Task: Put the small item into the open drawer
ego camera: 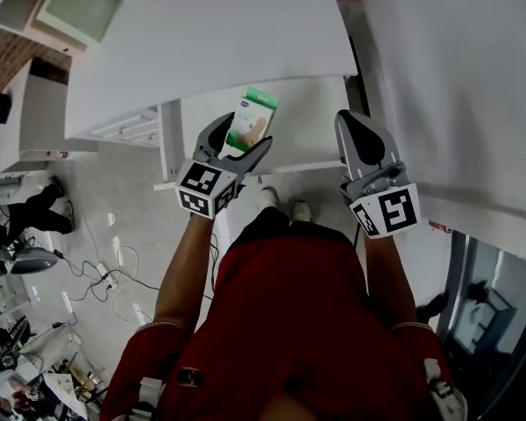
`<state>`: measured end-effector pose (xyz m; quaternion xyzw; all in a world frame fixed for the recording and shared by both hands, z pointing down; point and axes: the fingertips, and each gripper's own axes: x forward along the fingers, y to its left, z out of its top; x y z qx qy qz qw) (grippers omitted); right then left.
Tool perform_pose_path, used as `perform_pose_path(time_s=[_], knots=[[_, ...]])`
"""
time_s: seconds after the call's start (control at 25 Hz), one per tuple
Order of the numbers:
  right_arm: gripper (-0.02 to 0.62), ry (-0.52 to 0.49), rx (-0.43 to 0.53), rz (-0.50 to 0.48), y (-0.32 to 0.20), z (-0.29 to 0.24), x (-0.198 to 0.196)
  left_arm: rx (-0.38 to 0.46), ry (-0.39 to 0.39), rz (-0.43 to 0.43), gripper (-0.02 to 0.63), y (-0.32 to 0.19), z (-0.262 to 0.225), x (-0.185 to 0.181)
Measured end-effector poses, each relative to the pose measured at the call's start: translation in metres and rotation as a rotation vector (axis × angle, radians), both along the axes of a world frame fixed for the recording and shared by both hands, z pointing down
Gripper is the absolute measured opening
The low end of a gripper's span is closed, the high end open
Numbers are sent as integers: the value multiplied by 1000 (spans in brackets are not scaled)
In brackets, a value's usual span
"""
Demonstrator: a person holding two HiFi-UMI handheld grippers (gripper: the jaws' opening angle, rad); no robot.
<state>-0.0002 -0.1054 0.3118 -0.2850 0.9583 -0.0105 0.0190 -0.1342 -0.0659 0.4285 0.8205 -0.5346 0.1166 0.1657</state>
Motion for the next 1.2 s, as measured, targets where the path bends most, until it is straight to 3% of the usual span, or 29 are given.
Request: perform_pose_path(time_s=[0.6,1.2], knots=[[12,80,-77,101,-32,39,-3,-260,-11,128,370,-59,129,-1],[12,130,-138,173,-47,67,9,-427,-129,103,370,-98,222,-2]])
